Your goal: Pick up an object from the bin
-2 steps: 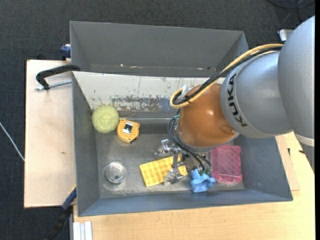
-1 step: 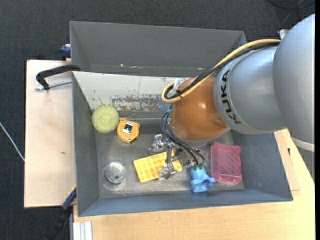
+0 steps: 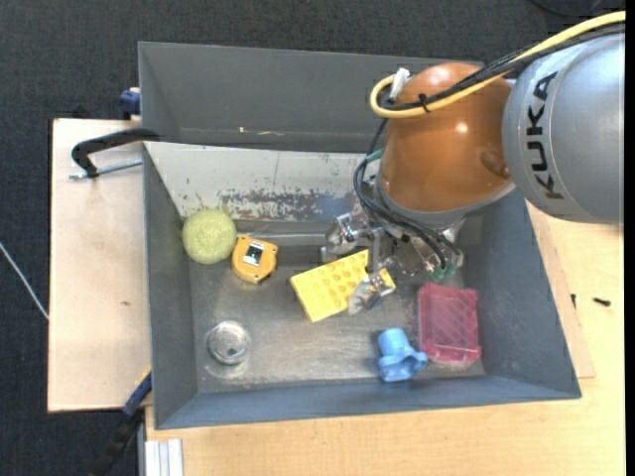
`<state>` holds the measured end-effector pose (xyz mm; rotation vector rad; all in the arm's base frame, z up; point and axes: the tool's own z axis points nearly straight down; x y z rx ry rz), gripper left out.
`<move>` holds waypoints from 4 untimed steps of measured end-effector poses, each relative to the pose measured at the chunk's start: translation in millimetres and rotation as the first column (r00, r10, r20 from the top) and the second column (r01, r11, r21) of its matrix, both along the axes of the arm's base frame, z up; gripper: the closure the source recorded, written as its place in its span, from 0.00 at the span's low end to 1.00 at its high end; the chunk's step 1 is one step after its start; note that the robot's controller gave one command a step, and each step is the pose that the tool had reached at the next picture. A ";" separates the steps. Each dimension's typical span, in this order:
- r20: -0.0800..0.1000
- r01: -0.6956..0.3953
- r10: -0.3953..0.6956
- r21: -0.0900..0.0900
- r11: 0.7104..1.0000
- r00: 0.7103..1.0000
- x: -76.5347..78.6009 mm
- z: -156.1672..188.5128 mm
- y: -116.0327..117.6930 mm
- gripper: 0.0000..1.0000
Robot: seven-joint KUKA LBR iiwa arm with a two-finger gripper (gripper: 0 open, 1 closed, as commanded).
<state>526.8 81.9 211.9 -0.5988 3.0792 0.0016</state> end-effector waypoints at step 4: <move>-0.004 -0.403 0.402 0.000 0.915 0.915 -12.6 -90.7 36.2 1.00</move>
Offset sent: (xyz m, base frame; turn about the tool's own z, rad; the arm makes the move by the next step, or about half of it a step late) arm 0.0000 0.0000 0.0000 0.0000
